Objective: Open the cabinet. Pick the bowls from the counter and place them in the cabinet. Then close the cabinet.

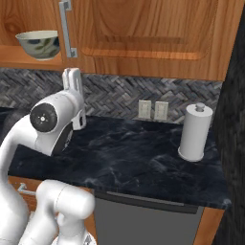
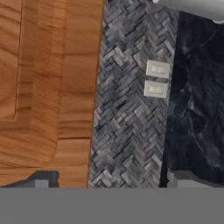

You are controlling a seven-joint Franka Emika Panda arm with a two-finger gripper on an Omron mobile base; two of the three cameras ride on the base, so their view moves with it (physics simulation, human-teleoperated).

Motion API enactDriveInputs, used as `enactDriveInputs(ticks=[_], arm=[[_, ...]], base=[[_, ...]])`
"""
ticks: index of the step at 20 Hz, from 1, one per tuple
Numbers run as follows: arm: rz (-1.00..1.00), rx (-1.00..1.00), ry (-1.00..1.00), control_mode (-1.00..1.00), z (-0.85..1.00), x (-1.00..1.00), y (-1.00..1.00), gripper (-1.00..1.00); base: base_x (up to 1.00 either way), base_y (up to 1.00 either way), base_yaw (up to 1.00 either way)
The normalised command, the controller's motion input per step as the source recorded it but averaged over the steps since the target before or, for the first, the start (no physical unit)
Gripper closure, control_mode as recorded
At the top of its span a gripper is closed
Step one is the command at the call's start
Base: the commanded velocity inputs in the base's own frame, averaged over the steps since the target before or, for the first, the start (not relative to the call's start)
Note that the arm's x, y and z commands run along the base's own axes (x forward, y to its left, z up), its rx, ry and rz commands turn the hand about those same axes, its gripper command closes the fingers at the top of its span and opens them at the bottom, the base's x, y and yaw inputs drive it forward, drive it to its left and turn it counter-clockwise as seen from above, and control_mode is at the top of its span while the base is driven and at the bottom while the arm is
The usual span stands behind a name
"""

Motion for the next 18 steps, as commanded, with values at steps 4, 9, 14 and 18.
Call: enactDriveInputs(ticks=[4, 9, 14, 18], arm=[[0.09, 0.0, -0.01, -1.0, 0.0, -0.75, 0.09, -1.0], [0.02, -0.02, -0.03, -1.0, -0.02, -0.63, 0.74, -1.0], [0.0, -0.02, -0.17, -1.0, -0.03, -0.6, 0.53, -1.0], [0.0, 0.0, -0.07, -1.0, -0.05, -0.69, 0.74, -1.0]], base=[[0.0, 0.0, 0.0], [0.0, 0.0, 0.0], [0.0, 0.0, 0.0], [0.0, 0.0, 0.0]])
